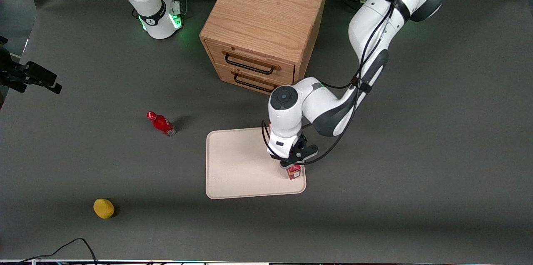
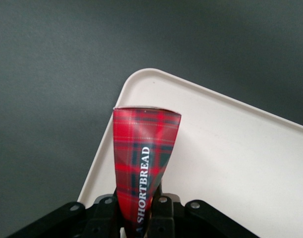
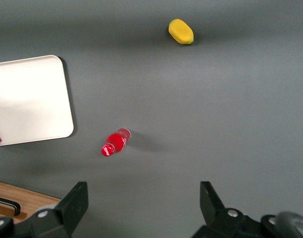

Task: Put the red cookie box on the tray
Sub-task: 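Set the box down on the tray and open the left gripper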

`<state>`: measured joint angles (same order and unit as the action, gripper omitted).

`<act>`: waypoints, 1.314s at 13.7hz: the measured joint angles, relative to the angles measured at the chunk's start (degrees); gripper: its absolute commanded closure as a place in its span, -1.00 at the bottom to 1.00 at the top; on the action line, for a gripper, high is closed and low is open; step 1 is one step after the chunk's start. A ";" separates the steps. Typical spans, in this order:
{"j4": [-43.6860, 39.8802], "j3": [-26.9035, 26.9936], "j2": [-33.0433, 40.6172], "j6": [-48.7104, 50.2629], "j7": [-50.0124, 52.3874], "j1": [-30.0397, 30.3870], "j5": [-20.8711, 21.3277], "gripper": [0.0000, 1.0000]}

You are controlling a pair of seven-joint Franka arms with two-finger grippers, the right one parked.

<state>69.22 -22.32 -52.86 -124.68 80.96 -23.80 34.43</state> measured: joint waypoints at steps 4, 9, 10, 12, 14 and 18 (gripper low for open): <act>-0.03 -0.01 -1.02 -0.09 0.49 -0.97 1.32 -0.21; -0.14 -0.03 -1.33 -0.80 0.52 -1.09 2.01 -0.99; -0.30 -0.07 -1.33 -0.94 0.52 -1.09 2.05 -1.00; -1.20 -0.21 -1.24 -0.94 0.52 -1.08 2.18 -1.00; -2.66 -0.55 -0.64 -0.02 -0.05 -0.86 2.18 -1.00; -7.79 -2.67 2.08 13.57 -11.80 0.37 0.39 -1.00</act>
<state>61.43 -24.99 -50.78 -111.11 69.16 -23.43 34.83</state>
